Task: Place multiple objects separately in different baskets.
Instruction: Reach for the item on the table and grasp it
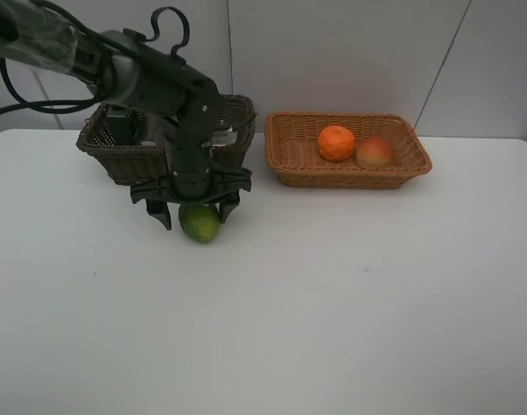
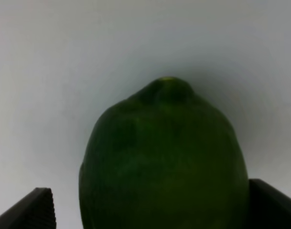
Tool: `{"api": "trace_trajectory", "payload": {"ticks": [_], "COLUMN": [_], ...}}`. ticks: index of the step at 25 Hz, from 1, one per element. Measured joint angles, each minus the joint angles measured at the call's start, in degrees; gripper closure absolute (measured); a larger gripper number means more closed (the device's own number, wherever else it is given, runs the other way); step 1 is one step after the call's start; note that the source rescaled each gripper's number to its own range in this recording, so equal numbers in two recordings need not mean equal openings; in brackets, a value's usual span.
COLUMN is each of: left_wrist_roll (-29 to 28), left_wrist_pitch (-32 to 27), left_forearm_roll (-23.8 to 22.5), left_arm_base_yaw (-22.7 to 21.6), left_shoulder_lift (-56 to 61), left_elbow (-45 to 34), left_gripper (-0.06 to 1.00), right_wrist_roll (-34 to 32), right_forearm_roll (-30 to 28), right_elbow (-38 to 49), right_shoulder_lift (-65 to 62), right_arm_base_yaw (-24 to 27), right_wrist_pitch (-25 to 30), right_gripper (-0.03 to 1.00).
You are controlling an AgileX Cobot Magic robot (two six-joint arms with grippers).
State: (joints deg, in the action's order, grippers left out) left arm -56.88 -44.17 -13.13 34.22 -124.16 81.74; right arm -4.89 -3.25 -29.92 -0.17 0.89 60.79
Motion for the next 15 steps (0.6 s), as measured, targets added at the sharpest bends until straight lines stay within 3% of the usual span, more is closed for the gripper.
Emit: {"api": "trace_trajectory", "payload": {"ticks": [15], "left_wrist_roll": [0.05], "left_wrist_pitch": [1.56], "left_forearm_roll": [-0.22], "left_arm_base_yaw": [0.00], "left_shoulder_lift": [-1.93], "left_elbow": [0.00], "left_gripper": [-0.05], "right_wrist_roll": [0.00], "right_forearm_roll": [0.00], "right_elbow": [0.00], "right_shoulder_lift": [0.00], "right_arm_base_yaw": [0.00], "right_wrist_pitch": [0.00], "right_gripper": [0.09]}}
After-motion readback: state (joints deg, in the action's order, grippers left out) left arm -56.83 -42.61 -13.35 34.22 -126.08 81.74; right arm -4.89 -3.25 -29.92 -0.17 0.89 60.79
